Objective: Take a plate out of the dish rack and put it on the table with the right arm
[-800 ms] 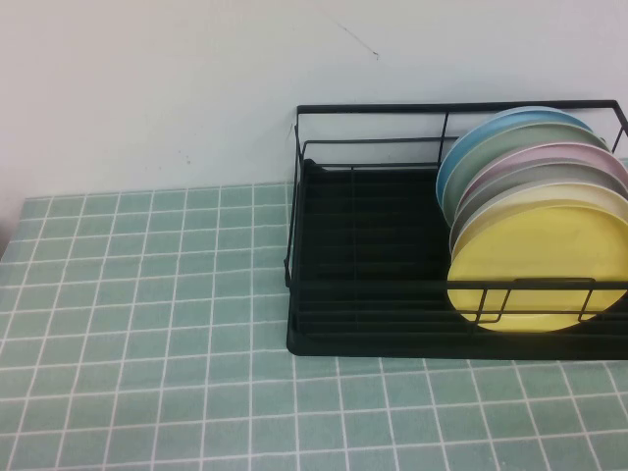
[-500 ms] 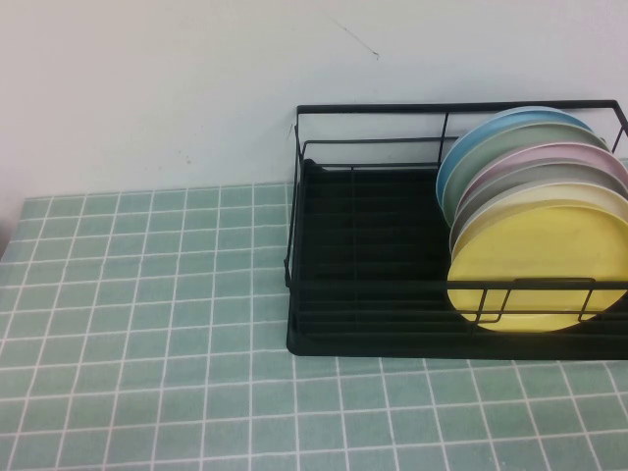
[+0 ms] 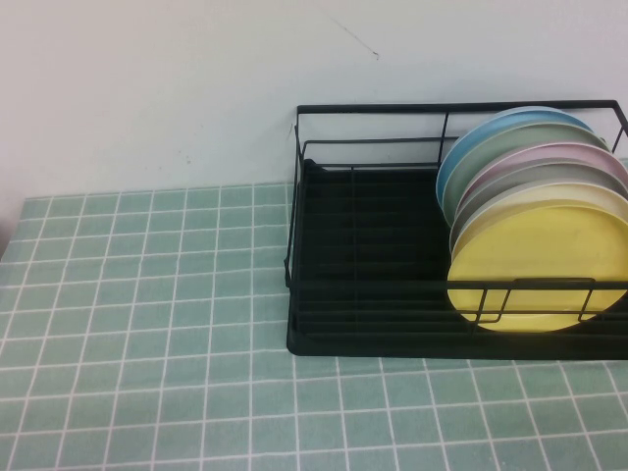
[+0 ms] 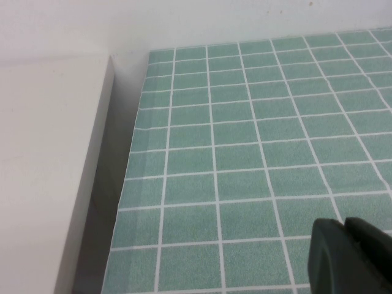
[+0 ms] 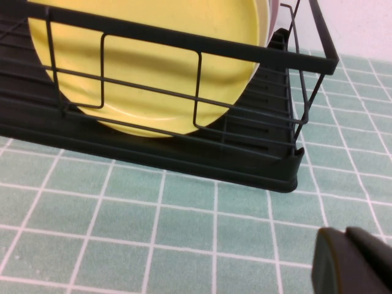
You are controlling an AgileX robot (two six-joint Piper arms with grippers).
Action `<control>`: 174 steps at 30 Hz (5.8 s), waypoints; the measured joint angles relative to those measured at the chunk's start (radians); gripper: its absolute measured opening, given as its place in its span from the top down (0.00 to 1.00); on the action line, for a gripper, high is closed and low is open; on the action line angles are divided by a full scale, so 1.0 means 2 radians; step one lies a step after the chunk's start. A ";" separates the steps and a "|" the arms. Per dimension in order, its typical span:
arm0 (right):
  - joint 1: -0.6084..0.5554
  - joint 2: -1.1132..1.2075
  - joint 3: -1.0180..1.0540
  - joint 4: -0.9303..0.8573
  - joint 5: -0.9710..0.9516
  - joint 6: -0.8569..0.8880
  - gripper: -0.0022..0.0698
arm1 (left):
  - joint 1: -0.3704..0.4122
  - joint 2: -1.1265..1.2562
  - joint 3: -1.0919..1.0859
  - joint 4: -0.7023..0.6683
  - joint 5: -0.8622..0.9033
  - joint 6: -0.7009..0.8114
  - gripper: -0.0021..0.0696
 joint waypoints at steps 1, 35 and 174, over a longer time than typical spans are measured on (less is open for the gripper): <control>0.000 0.000 0.000 0.000 0.000 0.000 0.97 | 0.000 0.000 0.000 0.000 0.000 0.000 0.98; 0.000 0.000 0.000 0.000 0.000 0.000 0.97 | 0.000 0.000 0.000 0.000 0.000 0.000 0.98; 0.000 0.592 -0.513 0.316 0.064 -0.587 0.88 | 0.000 0.000 0.000 0.000 0.000 0.000 0.98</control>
